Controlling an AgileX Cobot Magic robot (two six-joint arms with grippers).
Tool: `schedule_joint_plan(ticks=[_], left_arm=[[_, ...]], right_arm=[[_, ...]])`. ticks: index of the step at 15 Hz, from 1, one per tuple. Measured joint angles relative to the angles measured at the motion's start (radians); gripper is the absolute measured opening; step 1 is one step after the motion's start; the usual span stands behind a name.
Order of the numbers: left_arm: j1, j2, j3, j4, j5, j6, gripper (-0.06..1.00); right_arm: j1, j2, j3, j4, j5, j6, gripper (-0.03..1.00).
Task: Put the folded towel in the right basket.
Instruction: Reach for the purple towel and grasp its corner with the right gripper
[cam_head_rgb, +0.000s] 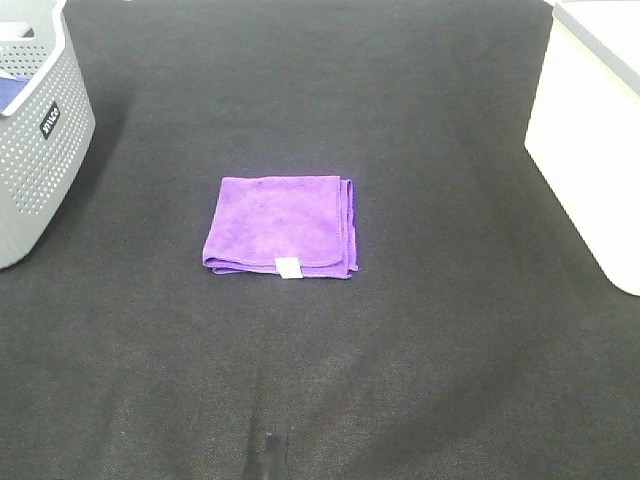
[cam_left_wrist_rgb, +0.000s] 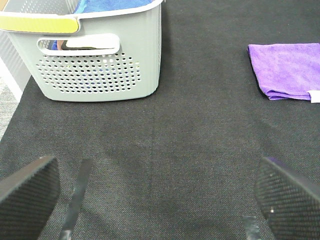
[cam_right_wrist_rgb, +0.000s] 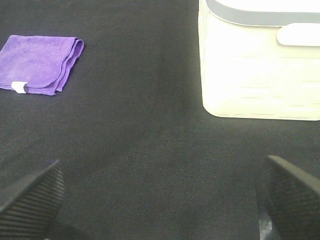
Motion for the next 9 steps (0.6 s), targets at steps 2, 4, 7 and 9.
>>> schedule_joint_plan(ticks=[2, 4, 7, 9], left_arm=[[-0.002, 0.005, 0.000, 0.001, 0.000, 0.000, 0.99], [-0.004, 0.049, 0.000, 0.001, 0.000, 0.000, 0.99], [-0.004, 0.090, 0.000, 0.001, 0.000, 0.000, 0.99], [-0.011, 0.082, 0.000, 0.001, 0.000, 0.000, 0.99]], right_arm=[[0.000, 0.000, 0.000, 0.000, 0.000, 0.000, 0.98], [0.000, 0.000, 0.000, 0.000, 0.000, 0.000, 0.98], [0.000, 0.000, 0.000, 0.000, 0.000, 0.000, 0.98], [0.000, 0.000, 0.000, 0.000, 0.000, 0.000, 0.98]])
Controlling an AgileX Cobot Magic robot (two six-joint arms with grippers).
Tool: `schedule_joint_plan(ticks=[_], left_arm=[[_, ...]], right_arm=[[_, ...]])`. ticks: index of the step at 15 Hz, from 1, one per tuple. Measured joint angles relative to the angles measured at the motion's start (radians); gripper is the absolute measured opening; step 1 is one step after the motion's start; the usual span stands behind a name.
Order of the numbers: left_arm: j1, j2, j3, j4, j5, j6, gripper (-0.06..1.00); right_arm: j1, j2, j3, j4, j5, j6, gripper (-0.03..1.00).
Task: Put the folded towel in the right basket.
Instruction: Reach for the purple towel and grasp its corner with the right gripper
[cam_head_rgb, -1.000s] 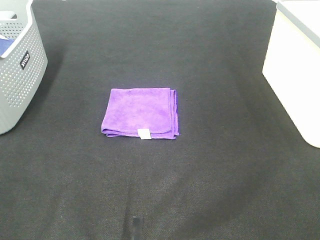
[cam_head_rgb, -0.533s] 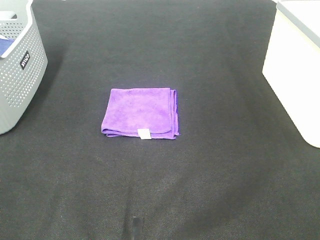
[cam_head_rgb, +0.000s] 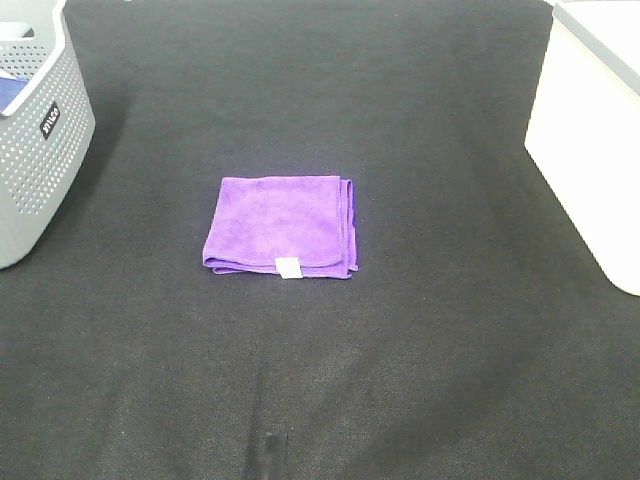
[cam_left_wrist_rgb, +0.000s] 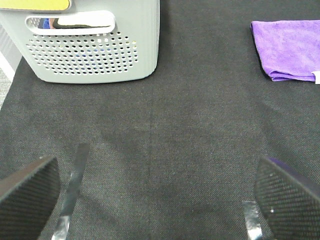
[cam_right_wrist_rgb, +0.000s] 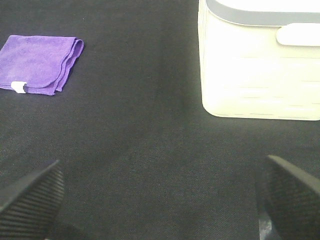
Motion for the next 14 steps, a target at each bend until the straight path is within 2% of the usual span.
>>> schedule_joint_plan(ticks=[3, 14], left_arm=[[-0.007, -0.079, 0.000, 0.001, 0.000, 0.000, 0.99], [-0.007, -0.082, 0.000, 0.001, 0.000, 0.004, 0.99]], right_arm=[[0.000, 0.000, 0.000, 0.000, 0.000, 0.000, 0.98], [0.000, 0.000, 0.000, -0.023, 0.000, 0.000, 0.98]])
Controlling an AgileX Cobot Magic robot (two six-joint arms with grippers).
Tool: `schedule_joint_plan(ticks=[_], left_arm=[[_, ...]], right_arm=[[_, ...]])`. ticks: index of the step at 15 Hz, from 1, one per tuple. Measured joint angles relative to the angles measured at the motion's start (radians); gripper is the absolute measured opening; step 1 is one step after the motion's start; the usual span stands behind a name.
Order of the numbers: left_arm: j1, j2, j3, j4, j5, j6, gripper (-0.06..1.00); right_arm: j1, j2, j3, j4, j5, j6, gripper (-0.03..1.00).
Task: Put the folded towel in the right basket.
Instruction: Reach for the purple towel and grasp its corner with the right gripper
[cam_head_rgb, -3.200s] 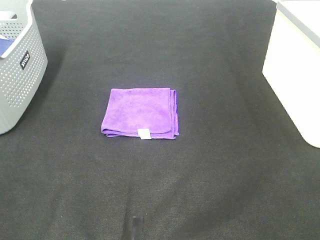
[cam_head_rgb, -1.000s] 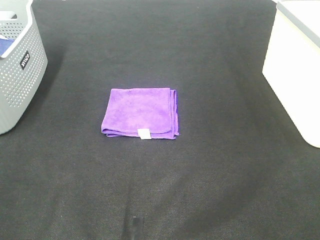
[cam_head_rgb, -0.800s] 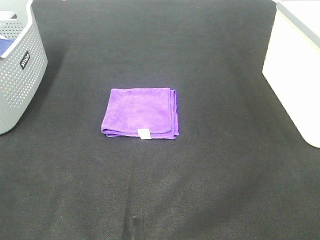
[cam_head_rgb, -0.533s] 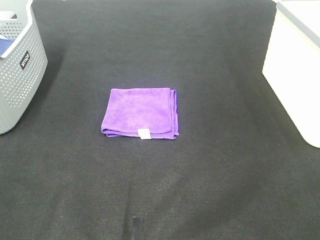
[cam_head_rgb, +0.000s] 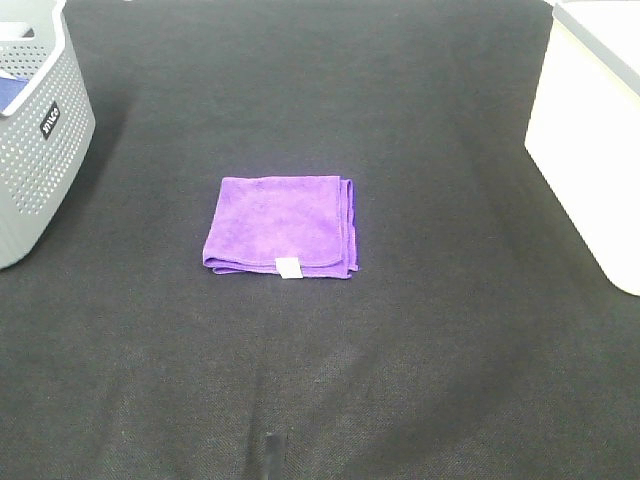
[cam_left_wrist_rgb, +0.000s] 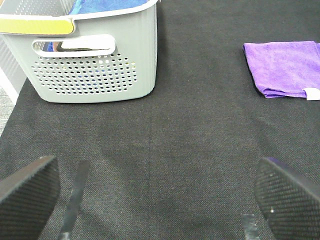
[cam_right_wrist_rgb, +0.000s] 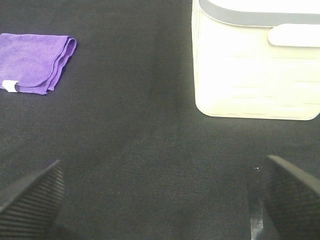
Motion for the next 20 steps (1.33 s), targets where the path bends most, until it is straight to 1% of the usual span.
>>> schedule_joint_plan(ticks=[6, 7, 8, 9, 13, 15, 17, 18, 20], left_arm=[[0.000, 0.000, 0.000, 0.000, 0.000, 0.000, 0.99], [0.000, 0.000, 0.000, 0.000, 0.000, 0.000, 0.99], [0.000, 0.000, 0.000, 0.000, 0.000, 0.000, 0.99], [0.000, 0.000, 0.000, 0.000, 0.000, 0.000, 0.99], [0.000, 0.000, 0.000, 0.000, 0.000, 0.000, 0.99], [0.000, 0.000, 0.000, 0.000, 0.000, 0.000, 0.99], [0.000, 0.000, 0.000, 0.000, 0.000, 0.000, 0.99], [0.000, 0.000, 0.000, 0.000, 0.000, 0.000, 0.99], [0.000, 0.000, 0.000, 0.000, 0.000, 0.000, 0.99]], right_arm=[[0.000, 0.003, 0.000, -0.001, -0.002, -0.002, 0.98], [0.000, 0.041, -0.014, -0.001, -0.011, -0.002, 0.98], [0.000, 0.130, -0.051, 0.005, -0.032, -0.001, 0.98], [0.000, 0.277, -0.122, 0.033, -0.044, -0.001, 0.98], [0.000, 0.862, -0.461, 0.208, -0.023, -0.002, 0.98], [0.000, 1.072, -0.590, 0.330, -0.026, -0.059, 0.98], [0.011, 1.274, -0.664, 0.482, -0.057, -0.121, 0.97], [0.051, 1.388, -0.703, 0.539, -0.088, -0.152, 0.97], [0.159, 1.602, -0.800, 0.582, -0.170, -0.177, 0.96]])
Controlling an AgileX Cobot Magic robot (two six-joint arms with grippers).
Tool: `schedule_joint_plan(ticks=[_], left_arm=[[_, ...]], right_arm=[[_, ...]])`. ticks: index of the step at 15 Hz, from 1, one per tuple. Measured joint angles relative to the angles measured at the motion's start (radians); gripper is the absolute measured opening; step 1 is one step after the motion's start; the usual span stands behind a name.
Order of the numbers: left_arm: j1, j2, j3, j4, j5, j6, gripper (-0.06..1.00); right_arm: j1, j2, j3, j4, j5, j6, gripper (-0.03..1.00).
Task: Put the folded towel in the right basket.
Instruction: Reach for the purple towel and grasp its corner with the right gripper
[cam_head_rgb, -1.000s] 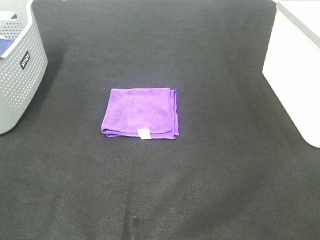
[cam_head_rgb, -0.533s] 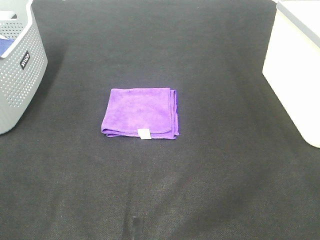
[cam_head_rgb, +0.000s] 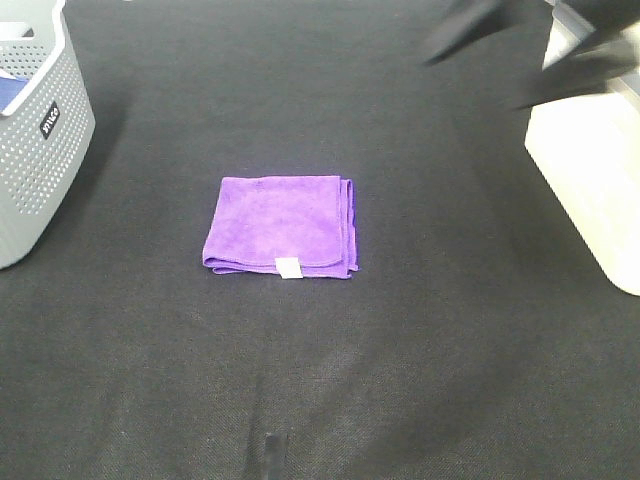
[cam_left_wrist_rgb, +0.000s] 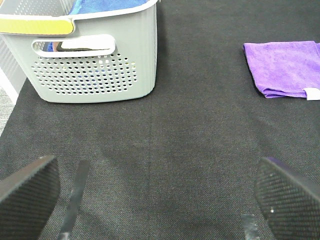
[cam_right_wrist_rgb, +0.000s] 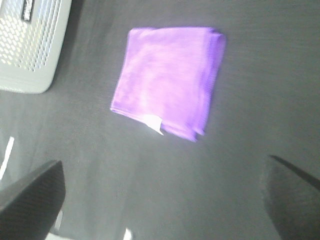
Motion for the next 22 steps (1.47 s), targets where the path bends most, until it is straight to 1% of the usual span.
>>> schedule_joint_plan(ticks=[2, 3, 6, 9, 11, 16, 18, 20, 21, 22], left_arm=[[0.000, 0.000, 0.000, 0.000, 0.000, 0.000, 0.99], [0.000, 0.000, 0.000, 0.000, 0.000, 0.000, 0.99], [0.000, 0.000, 0.000, 0.000, 0.000, 0.000, 0.99], [0.000, 0.000, 0.000, 0.000, 0.000, 0.000, 0.99], [0.000, 0.000, 0.000, 0.000, 0.000, 0.000, 0.99], [0.000, 0.000, 0.000, 0.000, 0.000, 0.000, 0.99], [0.000, 0.000, 0.000, 0.000, 0.000, 0.000, 0.99], [0.000, 0.000, 0.000, 0.000, 0.000, 0.000, 0.99], [0.000, 0.000, 0.000, 0.000, 0.000, 0.000, 0.99], [0.000, 0.000, 0.000, 0.000, 0.000, 0.000, 0.99]], right_arm=[[0.061, 0.214, -0.126, 0.018, -0.004, -0.017, 0.96], [0.071, 0.351, -0.206, 0.022, 0.011, -0.024, 0.96], [0.072, 0.574, -0.318, 0.023, 0.018, -0.032, 0.96], [0.072, 0.725, -0.429, 0.023, 0.015, -0.033, 0.95], [0.072, 0.777, -0.458, 0.032, 0.013, -0.034, 0.94], [0.073, 0.803, -0.476, 0.060, 0.013, -0.037, 0.92], [0.104, 0.817, -0.479, 0.071, -0.016, -0.037, 0.89], [0.169, 0.844, -0.491, 0.127, -0.068, -0.044, 0.83], [0.204, 0.864, -0.507, 0.154, -0.085, -0.053, 0.75], [0.238, 0.882, -0.525, 0.167, -0.094, -0.054, 0.62]])
